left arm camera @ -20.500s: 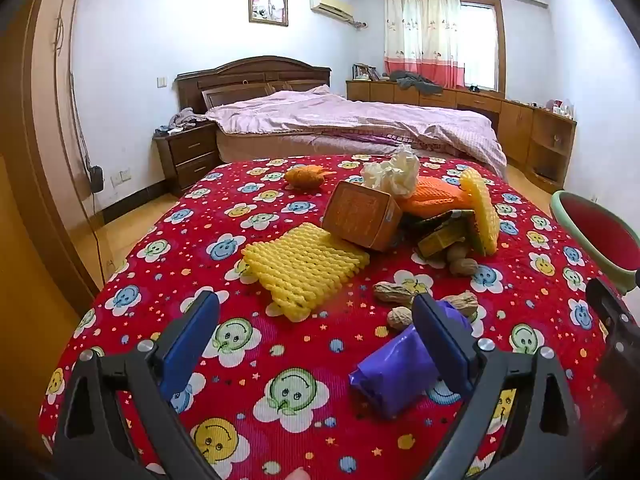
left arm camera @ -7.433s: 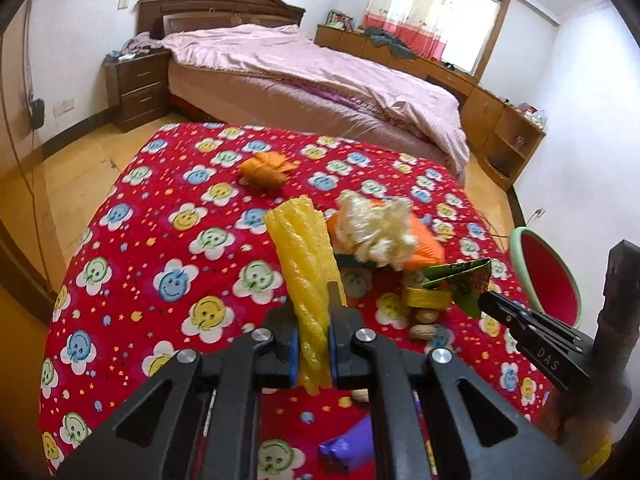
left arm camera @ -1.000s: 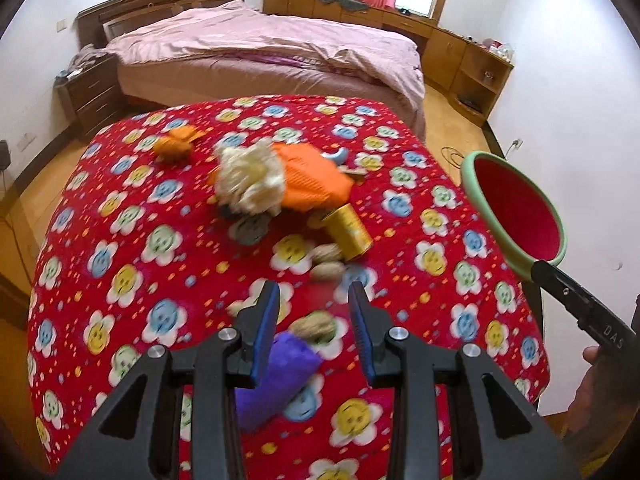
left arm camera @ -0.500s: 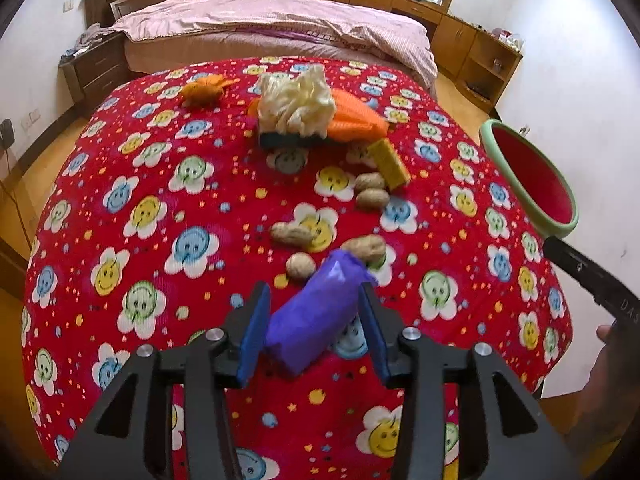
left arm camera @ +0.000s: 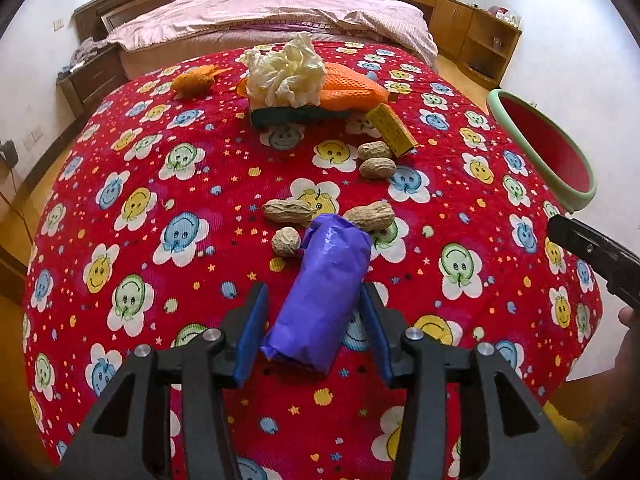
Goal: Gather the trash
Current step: 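Grasp the yellow mosquito-coil box with the right gripper while the left holds the purple bag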
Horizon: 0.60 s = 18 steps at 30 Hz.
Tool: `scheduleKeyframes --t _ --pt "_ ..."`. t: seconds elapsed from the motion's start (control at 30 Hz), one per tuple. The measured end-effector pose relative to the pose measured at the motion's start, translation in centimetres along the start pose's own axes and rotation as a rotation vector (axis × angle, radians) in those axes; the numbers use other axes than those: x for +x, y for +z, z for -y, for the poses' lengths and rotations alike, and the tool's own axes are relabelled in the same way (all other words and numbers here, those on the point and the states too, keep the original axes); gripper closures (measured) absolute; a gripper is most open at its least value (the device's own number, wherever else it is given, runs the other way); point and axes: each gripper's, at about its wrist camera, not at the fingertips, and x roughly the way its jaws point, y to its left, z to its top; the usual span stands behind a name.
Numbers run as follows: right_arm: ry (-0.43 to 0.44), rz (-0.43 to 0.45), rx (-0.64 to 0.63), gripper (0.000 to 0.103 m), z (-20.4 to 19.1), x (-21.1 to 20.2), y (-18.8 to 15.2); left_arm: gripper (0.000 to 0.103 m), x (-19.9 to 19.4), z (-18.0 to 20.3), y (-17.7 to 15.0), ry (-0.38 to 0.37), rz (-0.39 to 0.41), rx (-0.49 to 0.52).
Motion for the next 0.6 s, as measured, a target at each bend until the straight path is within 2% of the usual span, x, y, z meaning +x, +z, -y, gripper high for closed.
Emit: scheduleKeyframes --t 0.03,0.13,0.27,0.43,0.6 --pt "-0.003 -0.003 -0.004 0.04 0.0 0.1 0.0 0.057 0.0 0.0 0.0 0.004 0.004 0.0" --pt "-0.005 -0.013 -0.009 0.039 -0.1 0.4 0.0 0.076 -0.2 -0.1 -0.2 0.01 0.014 0.002" --pt "-0.006 -0.019 -0.016 0.04 -0.2 0.8 0.2 0.083 -0.6 -0.7 -0.3 -0.023 0.018 -0.024" --pt "-0.004 -0.023 -0.032 0.039 -0.7 1.1 0.5 0.084 -1.9 -2.0 0.1 -0.061 0.056 -0.076" --pt "0.016 -0.028 -0.054 0.039 -1.7 1.9 1.4 0.085 -3.0 -3.8 1.2 -0.048 0.102 -0.14"
